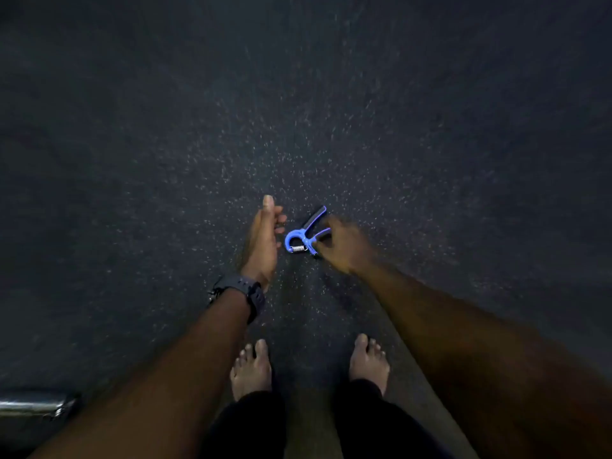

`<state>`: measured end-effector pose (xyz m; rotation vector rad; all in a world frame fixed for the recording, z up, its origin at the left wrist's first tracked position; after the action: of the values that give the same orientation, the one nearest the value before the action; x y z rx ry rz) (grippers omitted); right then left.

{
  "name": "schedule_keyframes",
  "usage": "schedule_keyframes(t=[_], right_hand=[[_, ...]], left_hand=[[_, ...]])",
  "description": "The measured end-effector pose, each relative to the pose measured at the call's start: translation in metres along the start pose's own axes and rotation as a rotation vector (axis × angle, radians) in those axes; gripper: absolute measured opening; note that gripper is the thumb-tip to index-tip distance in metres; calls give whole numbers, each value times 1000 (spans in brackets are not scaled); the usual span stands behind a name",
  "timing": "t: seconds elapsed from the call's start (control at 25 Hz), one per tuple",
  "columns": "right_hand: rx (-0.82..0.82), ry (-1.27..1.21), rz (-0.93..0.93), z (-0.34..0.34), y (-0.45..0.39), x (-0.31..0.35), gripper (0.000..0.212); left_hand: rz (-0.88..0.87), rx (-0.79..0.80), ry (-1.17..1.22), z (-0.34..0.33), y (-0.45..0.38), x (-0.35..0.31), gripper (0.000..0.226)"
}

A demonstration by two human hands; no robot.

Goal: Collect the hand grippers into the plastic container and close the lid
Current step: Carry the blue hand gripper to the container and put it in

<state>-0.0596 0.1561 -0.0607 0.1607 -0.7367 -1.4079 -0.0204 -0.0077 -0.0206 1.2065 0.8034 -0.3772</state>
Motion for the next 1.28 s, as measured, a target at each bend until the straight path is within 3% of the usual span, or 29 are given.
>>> schedule_keyframes(t=[0.08, 0.24, 0.36, 0.48, 0.6, 0.76, 0.92, 1.04, 1.16, 1.28], right_hand=[[18, 191, 217, -47, -44, -10, 51], [88, 506, 558, -119, -97, -25, 91], [-13, 572, 648, -125, -106, -36, 75], [-54, 457, 551, -94, -97, -32, 66], [-147, -29, 266, -35, -65, -7, 56], [-244, -668, -3, 94, -21, 65, 35], [-289, -1079, -8, 269, 47, 153, 20], [-283, -1225, 102, 426, 116, 238, 17], [-269, -1306, 352, 594, 208, 343, 21], [-266, -1298, 580, 704, 291, 427, 24]], left_hand=[[5, -26, 12, -6, -41, 33, 47], [-7, -41, -18, -4, -97, 80, 53], [-22, -37, -21, -6, -107, 80, 67], [-36, -63, -31, -5, -93, 54, 77], [-74, -79, 13, -7, -61, -4, 71], [-141, -107, 79, -6, -3, -127, 67], [-328, -93, 108, 13, 100, -299, 58], [-490, -117, 158, 53, 198, -464, 58], [-725, -133, 243, 112, 332, -636, 56], [-904, -180, 282, 165, 453, -737, 59]])
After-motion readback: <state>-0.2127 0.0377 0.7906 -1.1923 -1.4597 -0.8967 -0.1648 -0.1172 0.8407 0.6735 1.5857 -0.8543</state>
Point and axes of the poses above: each hand's wrist, its own y-axis away from the middle knuckle, its own z-axis out of the back of the hand, x = y × z, the point moved 3 cm from there along -y, towards the middle knuckle, and after that the axes turned 5 degrees about -x, right-handed, at the moved point
